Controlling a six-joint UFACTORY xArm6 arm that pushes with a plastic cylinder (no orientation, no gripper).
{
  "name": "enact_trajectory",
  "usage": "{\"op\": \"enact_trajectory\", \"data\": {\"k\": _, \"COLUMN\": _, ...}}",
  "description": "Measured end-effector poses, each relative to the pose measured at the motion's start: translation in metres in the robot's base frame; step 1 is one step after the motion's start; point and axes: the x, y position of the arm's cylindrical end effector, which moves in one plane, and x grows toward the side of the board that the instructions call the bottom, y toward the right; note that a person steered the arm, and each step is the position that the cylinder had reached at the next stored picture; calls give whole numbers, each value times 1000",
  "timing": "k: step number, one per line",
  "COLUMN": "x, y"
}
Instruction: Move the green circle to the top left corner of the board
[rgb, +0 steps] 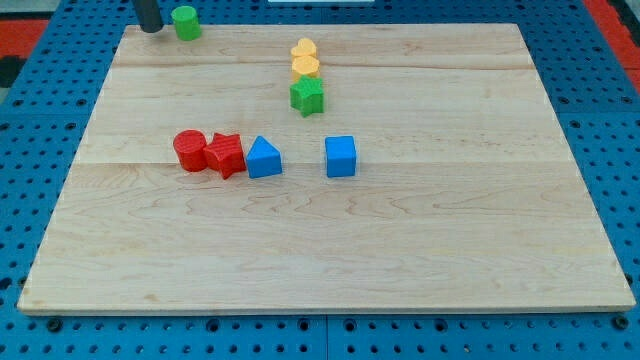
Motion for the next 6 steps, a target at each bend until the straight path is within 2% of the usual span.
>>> {"op": "enact_trajectory", "data": {"k": 1, "x": 12, "y": 6}}
{"op": "enact_trajectory", "data": {"k": 2, "x": 28, "y": 54}}
{"op": "enact_trajectory", "data": {"k": 3, "x": 2, "y": 107}}
{"op": "enact_trajectory", "data": {"k": 4, "x": 0, "y": 104}}
{"op": "enact_trajectory", "data": {"k": 6, "x": 3, "y": 23}}
